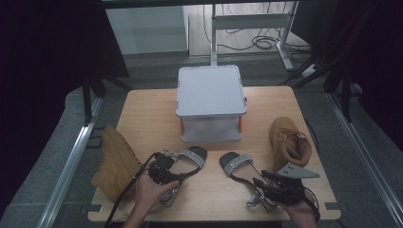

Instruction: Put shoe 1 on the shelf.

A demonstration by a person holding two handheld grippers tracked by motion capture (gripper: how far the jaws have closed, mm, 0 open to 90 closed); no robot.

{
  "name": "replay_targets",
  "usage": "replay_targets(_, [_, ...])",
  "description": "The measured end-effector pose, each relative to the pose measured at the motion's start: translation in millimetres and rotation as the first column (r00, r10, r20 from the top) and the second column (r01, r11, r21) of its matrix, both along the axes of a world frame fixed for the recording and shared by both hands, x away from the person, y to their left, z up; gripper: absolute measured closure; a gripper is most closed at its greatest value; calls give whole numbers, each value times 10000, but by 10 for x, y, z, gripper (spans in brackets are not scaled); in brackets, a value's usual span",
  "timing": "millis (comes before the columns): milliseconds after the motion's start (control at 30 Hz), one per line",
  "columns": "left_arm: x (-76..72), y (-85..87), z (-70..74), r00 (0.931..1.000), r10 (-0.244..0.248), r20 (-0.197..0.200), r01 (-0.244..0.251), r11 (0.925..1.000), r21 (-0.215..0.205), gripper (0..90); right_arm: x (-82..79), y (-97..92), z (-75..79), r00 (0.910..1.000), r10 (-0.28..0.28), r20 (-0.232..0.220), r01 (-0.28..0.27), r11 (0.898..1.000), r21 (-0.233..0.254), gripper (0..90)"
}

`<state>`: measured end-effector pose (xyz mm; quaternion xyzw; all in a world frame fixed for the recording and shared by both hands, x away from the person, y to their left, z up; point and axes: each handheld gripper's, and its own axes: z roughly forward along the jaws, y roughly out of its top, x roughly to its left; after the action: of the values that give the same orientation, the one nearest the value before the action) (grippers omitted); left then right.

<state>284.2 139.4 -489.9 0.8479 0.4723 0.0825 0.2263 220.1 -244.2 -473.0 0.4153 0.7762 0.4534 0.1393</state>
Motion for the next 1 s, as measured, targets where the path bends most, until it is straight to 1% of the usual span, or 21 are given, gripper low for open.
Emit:
replay_targets(67, [8, -19, -33, 9999, 23, -138, -20, 9998, 213, 298, 2, 4, -10, 10000, -19, -39, 19, 10000, -85, 519])
replay_targets(133, [17, -30, -57, 9997, 31, -226, -23, 9994, 339, 297, 5, 7, -19, 10000, -19, -57, 19, 10000, -72, 519])
replay_targets(267, [50, -60, -123, 9985, 40, -540, -11, 9986, 535, 300, 5, 15, -35, 10000, 13, -91, -14, 9999, -124, 518])
replay_targets(333, [57, -81, -150, 9974, 34, -722, 10, 9982, 604, 303, 7, 18, -42, 9999, 27, -98, -29, 9999, -147, 517])
replay_targets(400, [59, -106, -182, 9955, 127, -936, -63, 9976, 688, 325, 9, 15, -44, 9999, 6, -132, -9, 9998, -181, 516])
replay_targets(433, [63, -113, -195, 9943, 88, -1065, -7, 9971, 758, 334, 12, 11, -44, 9999, -3, -127, 1, 9998, -190, 515])
replay_targets(467, [62, -124, -205, 9950, 126, -994, -41, 9963, 853, 346, 15, 7, -44, 9999, -13, -119, 11, 9998, -199, 515])
replay_targets(633, [53, -139, -200, 9953, 250, -934, -168, 9960, 882, 382, 29, -9, -40, 9999, -42, -147, 38, 9996, -289, 504])
replay_targets(700, [49, -138, -200, 9955, 293, -905, -213, 9959, 876, 389, 44, -2, -41, 9998, 30, -217, -38, 9992, -398, 492])
replay_targets(800, [48, -135, -201, 9955, 377, -869, -307, 9963, 807, 395, 74, 14, -28, 9996, 77, -280, -97, 9975, -700, 482])
replay_targets(833, [52, -126, -199, 9957, 311, -871, -239, 9963, 827, 398, 88, 17, -20, 9995, 96, -290, -117, 9972, -732, 480])
replay_targets(933, [49, -124, -200, 9961, 378, -797, -324, 9971, 688, 403, 137, 30, 5, 9987, 174, -485, -215, 9961, -853, 472])
replay_targets(967, [44, -124, -198, 9968, 322, -735, -276, 9977, 626, 405, 157, 35, 8, 9983, 186, -555, -237, 9953, -934, 469])
replay_targets(1000, [38, -124, -194, 9975, 262, -656, -223, 9980, 598, 408, 185, 49, 6, 9970, 221, -746, -298, 9941, -1040, 458])
